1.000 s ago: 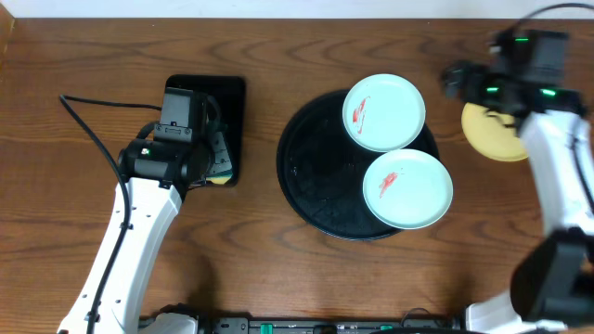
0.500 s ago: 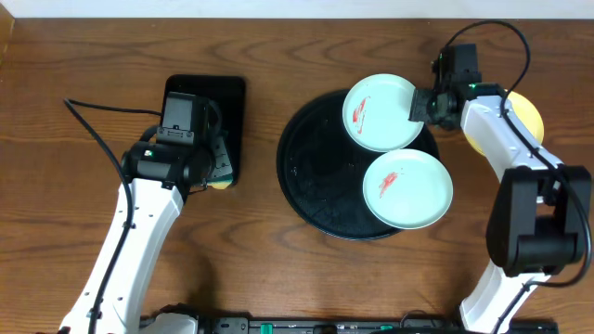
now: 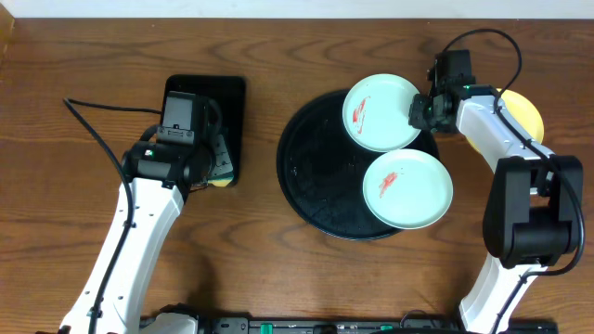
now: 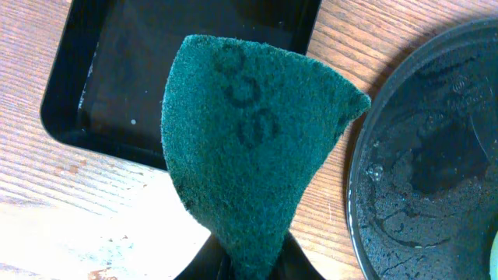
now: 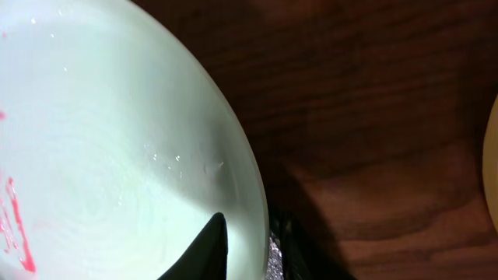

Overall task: Clean dirty plates on tray and stack at the side
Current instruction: 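Move the right gripper to the upper green plate rim and grasp it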

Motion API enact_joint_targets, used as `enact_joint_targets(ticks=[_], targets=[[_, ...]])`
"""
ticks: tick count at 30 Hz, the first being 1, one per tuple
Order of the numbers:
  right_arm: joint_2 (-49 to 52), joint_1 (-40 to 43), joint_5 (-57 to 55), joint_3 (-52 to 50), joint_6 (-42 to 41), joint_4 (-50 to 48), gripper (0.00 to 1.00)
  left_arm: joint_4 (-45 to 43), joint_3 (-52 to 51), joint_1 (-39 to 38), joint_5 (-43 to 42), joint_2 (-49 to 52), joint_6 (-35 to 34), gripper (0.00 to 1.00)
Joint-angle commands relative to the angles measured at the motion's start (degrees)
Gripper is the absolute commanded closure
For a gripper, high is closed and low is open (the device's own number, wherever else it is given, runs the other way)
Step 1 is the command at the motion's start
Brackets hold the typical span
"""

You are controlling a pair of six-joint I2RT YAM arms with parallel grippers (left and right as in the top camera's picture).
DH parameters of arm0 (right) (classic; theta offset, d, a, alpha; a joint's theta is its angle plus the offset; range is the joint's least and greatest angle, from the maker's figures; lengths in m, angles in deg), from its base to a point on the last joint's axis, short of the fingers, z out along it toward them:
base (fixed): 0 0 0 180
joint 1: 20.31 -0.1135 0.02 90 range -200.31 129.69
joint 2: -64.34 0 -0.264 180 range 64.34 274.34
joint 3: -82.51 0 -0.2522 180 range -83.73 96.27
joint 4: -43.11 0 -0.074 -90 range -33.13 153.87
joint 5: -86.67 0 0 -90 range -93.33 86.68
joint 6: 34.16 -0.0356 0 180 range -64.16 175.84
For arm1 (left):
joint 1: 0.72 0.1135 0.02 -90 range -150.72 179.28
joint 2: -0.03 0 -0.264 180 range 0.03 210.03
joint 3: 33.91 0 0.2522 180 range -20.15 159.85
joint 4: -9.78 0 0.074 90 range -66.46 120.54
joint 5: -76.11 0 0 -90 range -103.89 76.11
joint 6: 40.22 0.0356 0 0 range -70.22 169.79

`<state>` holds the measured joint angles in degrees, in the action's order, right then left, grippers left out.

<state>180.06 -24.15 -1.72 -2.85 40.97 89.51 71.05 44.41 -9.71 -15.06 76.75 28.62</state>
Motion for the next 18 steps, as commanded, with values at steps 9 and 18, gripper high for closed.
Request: enact_joint_targets(ticks=[9, 18], targets=[[1.60, -0.90, 0.42, -0.11, -0.33, 0.55, 0.86, -0.22, -0.48, 0.31, 0.07, 0.39, -0.55, 0.91], [1.57, -1.38, 12.50, -0.09, -0.28, 0.07, 0.99, -0.26, -0.48, 0.31, 0.07, 0.39, -0.55, 0.91]])
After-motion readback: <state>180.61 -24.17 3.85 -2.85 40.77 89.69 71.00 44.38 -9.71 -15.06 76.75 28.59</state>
